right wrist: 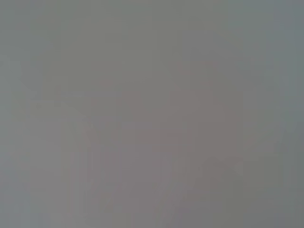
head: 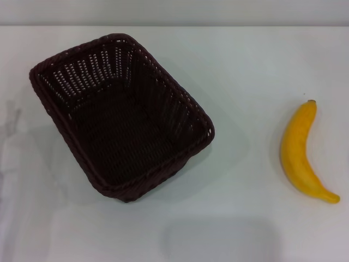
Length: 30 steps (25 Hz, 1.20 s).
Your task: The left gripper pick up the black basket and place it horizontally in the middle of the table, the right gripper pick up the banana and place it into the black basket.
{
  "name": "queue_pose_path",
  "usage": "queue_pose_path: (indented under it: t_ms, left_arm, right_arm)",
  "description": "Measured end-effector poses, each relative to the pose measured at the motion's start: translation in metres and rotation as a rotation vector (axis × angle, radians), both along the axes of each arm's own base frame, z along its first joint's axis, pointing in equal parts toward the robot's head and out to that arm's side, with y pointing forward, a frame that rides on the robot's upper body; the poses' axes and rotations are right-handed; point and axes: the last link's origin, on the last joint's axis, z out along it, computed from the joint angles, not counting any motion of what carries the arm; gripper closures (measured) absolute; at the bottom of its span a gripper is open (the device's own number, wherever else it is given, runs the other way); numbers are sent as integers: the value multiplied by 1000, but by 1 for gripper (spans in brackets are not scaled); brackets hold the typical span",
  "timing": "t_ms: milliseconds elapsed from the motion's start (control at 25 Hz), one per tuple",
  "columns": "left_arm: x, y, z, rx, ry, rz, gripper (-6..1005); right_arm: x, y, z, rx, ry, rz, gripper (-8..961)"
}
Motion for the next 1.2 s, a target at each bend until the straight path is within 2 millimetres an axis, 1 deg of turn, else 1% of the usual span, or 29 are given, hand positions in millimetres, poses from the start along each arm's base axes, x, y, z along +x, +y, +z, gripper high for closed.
queue_pose_path:
  t_ms: [280,480,640,800,1080,1120,1160,1200]
  left_arm:
    - [-7,-7,4,26,-18,25,107]
    - [-11,-13,2,10,-14,38,108]
    - [-16,-24,-1,3,-20,56,108]
    - [-18,-28,-1,5,-24,64,108]
    - [-16,-23,2,15,-82,40,109]
    - [-15,-16,7,13,-115,15,109]
    - [-15,-16,7,13,-115,15,109]
    - [-15,-7,14,-2,-137,-14,109]
  right_arm:
    - [-6,6,-5,-35,-5,29,78]
    - [-9,8,-7,-49,-7,44,78]
    - [-8,4,-9,-55,4,52,78]
    - [-6,0,-10,-63,11,57,78]
    - [-6,-2,-10,-61,10,60,78]
    - [-7,-1,-10,-61,10,61,78]
    - [-7,-1,-10,-61,9,62,78]
    - [-7,-1,-10,-61,9,62,78]
